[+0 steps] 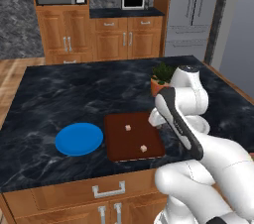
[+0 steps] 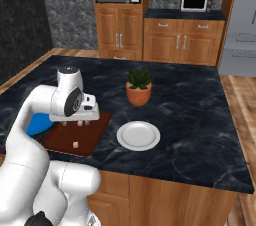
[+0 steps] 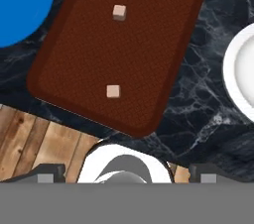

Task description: Move the dessert items from the plates to the tray.

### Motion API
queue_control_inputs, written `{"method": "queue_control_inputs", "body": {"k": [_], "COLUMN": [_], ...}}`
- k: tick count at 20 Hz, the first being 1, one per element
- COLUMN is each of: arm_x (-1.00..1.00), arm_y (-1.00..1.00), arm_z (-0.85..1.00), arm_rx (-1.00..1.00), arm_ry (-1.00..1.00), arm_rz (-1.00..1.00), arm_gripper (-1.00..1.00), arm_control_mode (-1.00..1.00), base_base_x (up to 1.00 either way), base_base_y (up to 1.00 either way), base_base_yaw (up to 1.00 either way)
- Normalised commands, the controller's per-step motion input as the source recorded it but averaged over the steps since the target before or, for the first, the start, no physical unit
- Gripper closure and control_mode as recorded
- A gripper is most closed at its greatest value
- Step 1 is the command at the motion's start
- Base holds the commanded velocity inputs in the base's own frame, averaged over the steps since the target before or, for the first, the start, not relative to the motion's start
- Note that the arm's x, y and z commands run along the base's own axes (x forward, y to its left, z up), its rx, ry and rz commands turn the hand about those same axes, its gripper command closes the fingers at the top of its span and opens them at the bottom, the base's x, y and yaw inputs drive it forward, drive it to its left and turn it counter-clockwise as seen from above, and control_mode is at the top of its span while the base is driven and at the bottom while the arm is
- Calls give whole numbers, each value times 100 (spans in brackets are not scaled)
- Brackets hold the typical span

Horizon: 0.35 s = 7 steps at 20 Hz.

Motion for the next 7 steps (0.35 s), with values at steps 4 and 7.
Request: {"method": "queue_control_inputs", "body": {"k": [4, 7], "arm_x": [-34, -36], "arm_y": [-14, -11], "arm_z": [7, 14], "arm_rx": [0, 0], "arm_ry": [-9, -10], "arm_rz": [0, 0], "arm_gripper": [-100, -100], "arm_control_mode": [-100, -100], "base_base_x": [0, 0], "base_base_y": [0, 0], "base_base_yaw": [0, 0]}}
